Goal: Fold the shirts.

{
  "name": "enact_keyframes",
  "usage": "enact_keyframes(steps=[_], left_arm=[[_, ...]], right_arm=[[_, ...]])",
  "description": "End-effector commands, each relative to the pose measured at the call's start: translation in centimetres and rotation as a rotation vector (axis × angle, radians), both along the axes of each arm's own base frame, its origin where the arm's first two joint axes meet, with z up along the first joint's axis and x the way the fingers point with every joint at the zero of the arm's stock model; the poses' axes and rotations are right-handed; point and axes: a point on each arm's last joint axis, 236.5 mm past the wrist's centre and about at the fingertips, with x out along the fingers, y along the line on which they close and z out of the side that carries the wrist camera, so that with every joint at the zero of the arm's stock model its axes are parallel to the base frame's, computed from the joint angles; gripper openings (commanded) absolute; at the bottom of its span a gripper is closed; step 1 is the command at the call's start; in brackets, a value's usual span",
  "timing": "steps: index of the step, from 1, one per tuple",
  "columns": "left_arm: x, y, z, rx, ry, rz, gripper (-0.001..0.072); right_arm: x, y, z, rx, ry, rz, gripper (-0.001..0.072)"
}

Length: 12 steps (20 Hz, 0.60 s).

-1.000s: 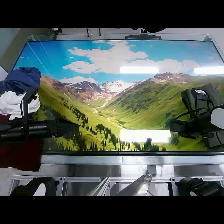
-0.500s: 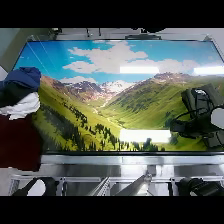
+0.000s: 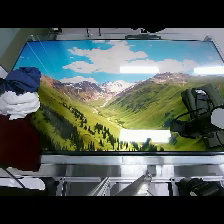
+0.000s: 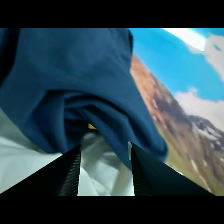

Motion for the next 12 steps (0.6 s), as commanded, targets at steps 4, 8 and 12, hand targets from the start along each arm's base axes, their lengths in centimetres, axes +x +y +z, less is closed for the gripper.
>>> enact_keyframes(steps=[4,8,12], left_arm=[[6.2,3.4,-9.4,0.172,0.089,-0.043,0.0342],[8.5,2.0,-11.6,0.219,0.128,-0.085,0.0338],[10.5,-0.6,-8.0,0.153,0.090,-0.074,0.0020]], right_arm=[[0.0,0.0,0.0,0.001,0.001,0.000,0.0012],[0.0,0.0,0.0,0.000,0.000,0.000,0.0012],[0.0,0.0,0.0,0.000,0.000,0.000,0.0012]])
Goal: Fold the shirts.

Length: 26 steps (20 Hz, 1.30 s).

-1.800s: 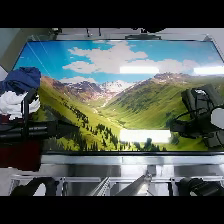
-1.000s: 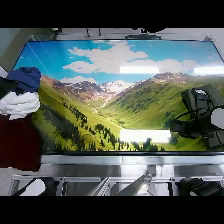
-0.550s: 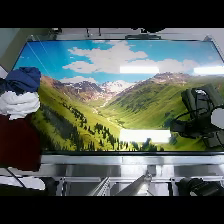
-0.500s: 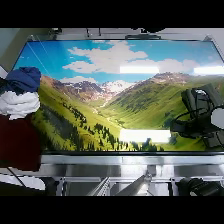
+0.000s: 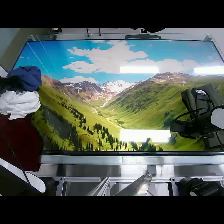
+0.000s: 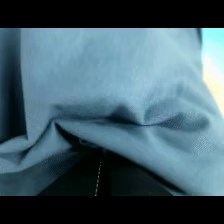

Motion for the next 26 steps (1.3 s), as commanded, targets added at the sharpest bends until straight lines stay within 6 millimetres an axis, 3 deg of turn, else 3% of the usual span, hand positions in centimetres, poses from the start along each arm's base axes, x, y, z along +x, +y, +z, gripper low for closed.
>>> enact_keyframes(steps=[1,3,5,7,9,11,14,17,19,26], left_arm=[[1.6,-2.4,3.2,-0.048,-0.016,-0.003,0.0020],[2.1,-5.7,7.7,-0.110,-0.079,-0.051,0.0020],[2.0,-10.4,13.4,-0.189,-0.169,-0.129,0.0021],[0.9,-16.5,19.2,-0.279,-0.238,-0.255,0.0021],[-1.5,-23.8,24.5,-0.356,-0.262,-0.426,0.0021],[-4.2,-30.3,27.5,-0.391,-0.251,-0.576,0.0021],[-8.0,-39.6,29.9,-0.413,-0.214,-0.762,0.0021],[-10.3,-47.0,30.3,-0.450,-0.179,-0.864,0.0021],[-11.3,-50.5,28.7,-0.463,-0.115,-0.904,0.0021],[-16.1,-60.0,16.8,-0.435,0.232,-1.027,0.0021]], right_arm=[[0.0,0.0,0.0,0.000,-0.001,0.001,0.0012],[0.0,0.0,0.0,0.000,0.000,0.001,0.0012],[0.0,0.0,0.0,0.000,0.000,0.001,0.0012],[0.0,0.0,0.0,0.000,0.000,0.001,0.0012],[0.0,0.0,0.0,0.000,0.000,0.001,0.0012],[0.0,0.0,0.0,0.000,0.000,0.001,0.0012],[0.0,0.0,0.0,0.000,0.000,0.001,0.0012],[0.0,0.0,0.0,0.000,0.000,0.001,0.0012],[0.0,0.0,0.0,0.000,0.000,0.001,0.0013],[0.0,0.0,0.0,0.000,0.000,0.001,0.0012]])
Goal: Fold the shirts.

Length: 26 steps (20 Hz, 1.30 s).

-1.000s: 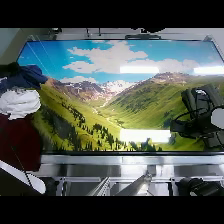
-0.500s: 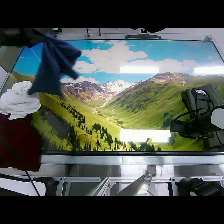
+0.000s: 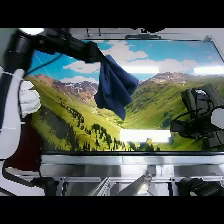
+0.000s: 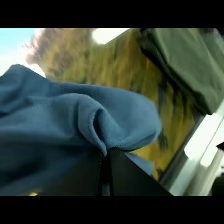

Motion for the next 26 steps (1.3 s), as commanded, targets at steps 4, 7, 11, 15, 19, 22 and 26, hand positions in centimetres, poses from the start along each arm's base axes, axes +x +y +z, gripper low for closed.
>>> enact_keyframes(steps=[4,7,11,15,19,22,26], left_arm=[[-5.6,-5.1,-11.6,0.126,0.262,-0.129,0.0064],[-5.1,-4.3,-12.1,0.128,0.279,-0.112,0.0652],[-2.1,0.7,-8.9,0.096,0.253,0.012,0.0714],[-1.6,8.5,-8.4,0.134,0.344,0.113,0.0713],[-3.5,12.8,-14.7,0.158,0.476,0.207,0.0713],[-3.5,12.9,-20.2,0.141,0.475,0.290,0.0713],[-0.6,10.4,-21.9,0.017,0.355,0.375,0.0710]], right_arm=[[0.0,0.0,0.0,0.000,0.000,0.001,0.0012],[0.0,0.0,0.0,0.001,-0.002,0.001,0.0013],[1.0,0.4,0.2,0.014,-0.043,0.002,0.0013],[2.3,0.8,0.4,0.032,-0.101,0.004,0.0013],[5.6,2.2,0.9,0.085,-0.226,0.009,0.0014],[7.0,4.0,0.1,0.151,-0.237,0.000,0.0013],[10.5,8.8,-2.7,0.319,-0.247,0.003,0.0557]])
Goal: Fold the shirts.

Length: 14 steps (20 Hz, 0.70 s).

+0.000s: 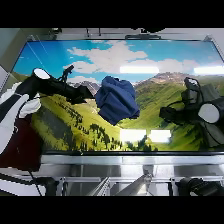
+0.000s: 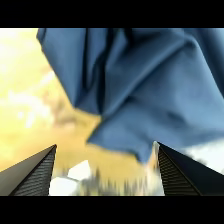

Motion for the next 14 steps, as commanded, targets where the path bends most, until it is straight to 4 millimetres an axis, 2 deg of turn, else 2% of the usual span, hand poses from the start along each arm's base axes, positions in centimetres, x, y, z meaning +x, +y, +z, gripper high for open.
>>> enact_keyframes(steps=[1,4,6,8,10,11,12,13,14], left_arm=[[2.2,-1.8,-2.0,-0.053,-0.099,0.080,0.0704],[1.9,-5.1,-3.8,-0.072,-0.077,0.001,0.0704],[2.0,-7.2,-4.5,-0.087,-0.062,-0.057,0.0704],[1.9,-8.8,-4.5,-0.109,-0.052,-0.115,0.0703],[2.0,-9.4,-4.3,-0.121,-0.047,-0.142,0.0700],[2.0,-9.5,-4.3,-0.125,-0.040,-0.143,0.0538],[2.0,-9.4,-4.3,-0.124,-0.040,-0.143,0.0340],[2.0,-9.1,-4.3,-0.127,-0.035,-0.141,0.0140],[1.9,-8.8,-4.2,-0.132,-0.028,-0.143,0.0001]], right_arm=[[3.2,5.8,-2.0,0.210,-0.029,0.031,0.0576],[4.6,11.6,-4.4,0.391,-0.019,0.077,0.0576],[5.3,14.3,-5.4,0.465,-0.038,0.117,0.0576],[5.6,16.1,-6.1,0.524,-0.052,0.147,0.0575],[6.0,16.9,-6.9,0.563,-0.045,0.137,0.0571],[6.0,17.2,-7.1,0.577,-0.042,0.135,0.0571],[6.1,17.4,-7.1,0.589,-0.047,0.137,0.0565],[6.2,17.4,-7.0,0.591,-0.055,0.143,0.0413],[6.4,17.5,-6.7,0.589,-0.069,0.159,0.0078]])
